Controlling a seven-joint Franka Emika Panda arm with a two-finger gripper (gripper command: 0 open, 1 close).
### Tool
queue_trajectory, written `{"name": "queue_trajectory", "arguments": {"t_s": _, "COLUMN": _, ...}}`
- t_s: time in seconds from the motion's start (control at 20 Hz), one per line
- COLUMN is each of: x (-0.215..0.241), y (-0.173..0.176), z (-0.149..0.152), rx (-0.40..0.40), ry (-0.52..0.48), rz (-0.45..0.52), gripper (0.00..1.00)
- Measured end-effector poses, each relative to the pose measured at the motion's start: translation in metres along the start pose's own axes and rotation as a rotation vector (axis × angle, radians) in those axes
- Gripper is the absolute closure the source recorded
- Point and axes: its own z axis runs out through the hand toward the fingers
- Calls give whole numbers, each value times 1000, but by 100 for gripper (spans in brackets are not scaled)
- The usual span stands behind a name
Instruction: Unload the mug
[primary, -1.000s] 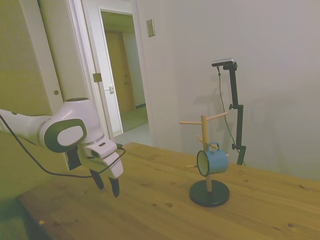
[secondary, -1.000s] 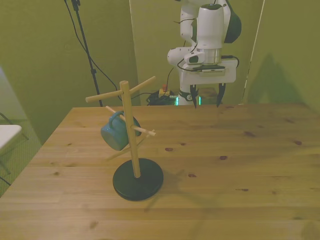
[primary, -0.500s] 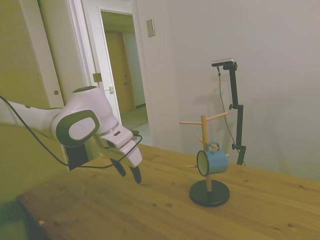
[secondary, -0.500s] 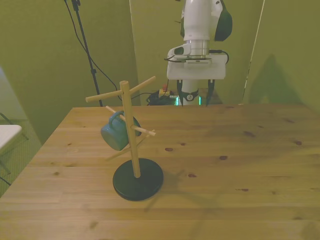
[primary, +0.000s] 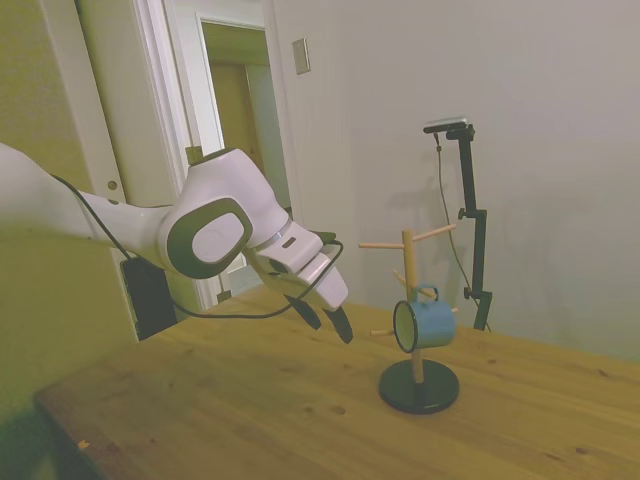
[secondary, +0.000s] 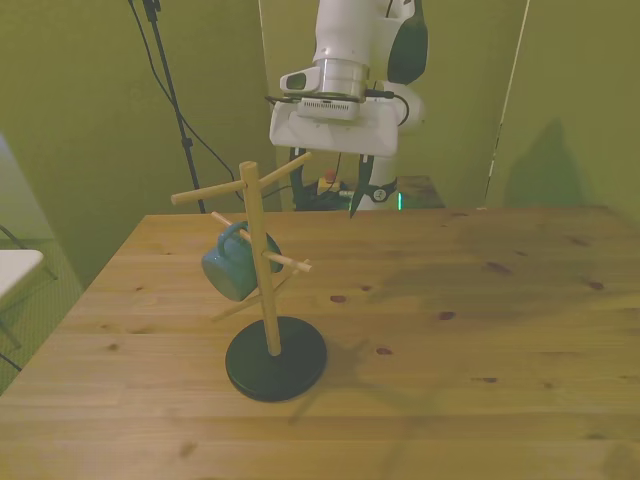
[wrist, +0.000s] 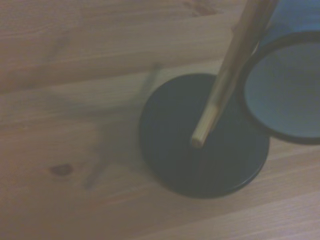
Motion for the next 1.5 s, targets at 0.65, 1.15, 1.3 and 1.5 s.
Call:
{"name": "queue_trajectory", "arguments": {"t_s": 0.65, "x": 38, "y": 22, "z": 26, "rx": 21, "ry": 195, "rz": 145, "gripper": 0}}
{"name": "queue_trajectory", "arguments": {"t_s": 1.15, "x": 61, "y": 27, "z": 47, "rx": 56, "ry": 337, "rz": 210, "gripper": 0}}
{"name": "queue_trajectory", "arguments": {"t_s": 1.3, "x": 66, "y": 27, "z": 57, "rx": 49, "ry": 350, "rz": 220, "gripper": 0}}
{"name": "queue_trajectory", "arguments": {"t_s": 1.5, "x": 76, "y": 24, "z": 71, "rx": 47, "ry": 361, "rz": 226, "gripper": 0}}
